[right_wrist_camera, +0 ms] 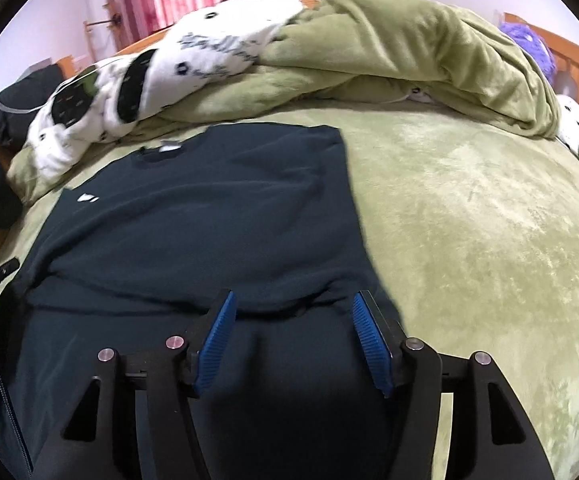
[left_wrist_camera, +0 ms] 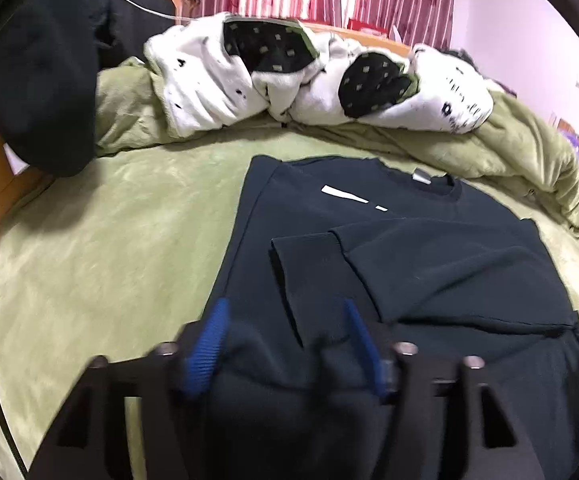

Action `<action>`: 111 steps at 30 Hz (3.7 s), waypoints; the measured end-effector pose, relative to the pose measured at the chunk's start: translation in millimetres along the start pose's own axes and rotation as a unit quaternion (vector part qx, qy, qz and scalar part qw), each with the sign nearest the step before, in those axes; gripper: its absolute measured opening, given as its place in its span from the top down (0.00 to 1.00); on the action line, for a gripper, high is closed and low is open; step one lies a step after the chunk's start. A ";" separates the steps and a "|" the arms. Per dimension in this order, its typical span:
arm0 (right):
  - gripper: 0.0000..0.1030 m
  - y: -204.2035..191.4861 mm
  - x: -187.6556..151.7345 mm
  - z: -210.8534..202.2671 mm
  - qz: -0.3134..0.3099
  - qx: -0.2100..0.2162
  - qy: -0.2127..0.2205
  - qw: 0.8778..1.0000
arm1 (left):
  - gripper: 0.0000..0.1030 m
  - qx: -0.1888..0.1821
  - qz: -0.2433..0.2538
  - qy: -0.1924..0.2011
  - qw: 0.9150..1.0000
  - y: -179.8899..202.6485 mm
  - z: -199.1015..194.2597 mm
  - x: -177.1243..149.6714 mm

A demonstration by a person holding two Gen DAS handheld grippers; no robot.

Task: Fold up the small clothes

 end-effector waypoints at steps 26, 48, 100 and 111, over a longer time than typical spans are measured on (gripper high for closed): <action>0.11 -25.5 -112.0 -155.0 -0.044 -0.102 0.027 0.993 | 0.32 0.019 0.033 0.041 0.998 -18.9 -172.7 -113.8; 0.33 27.4 -174.0 -137.9 0.005 -0.053 -0.022 0.998 | 0.33 -0.034 -0.038 -0.072 0.996 -67.1 -137.0 -181.9; 0.93 -9.1 -169.4 -271.0 0.030 0.015 0.103 0.994 | 0.94 -0.065 -0.064 0.065 0.994 -83.1 -269.2 -134.9; 0.93 -12.1 -83.6 -236.4 0.045 -0.003 0.116 0.992 | 0.94 -0.052 -0.051 0.076 0.994 -64.9 -217.2 -59.8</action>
Point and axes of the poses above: each gripper's, at about its wrist camera, not at the fingertips, and z roughly the way its jaws point, y to its right, x to its top, the point moved 1 cm from there along z, roughly the way its jaws point, and after that the axes turned 6 degrees about x, right-handed, at the moved point
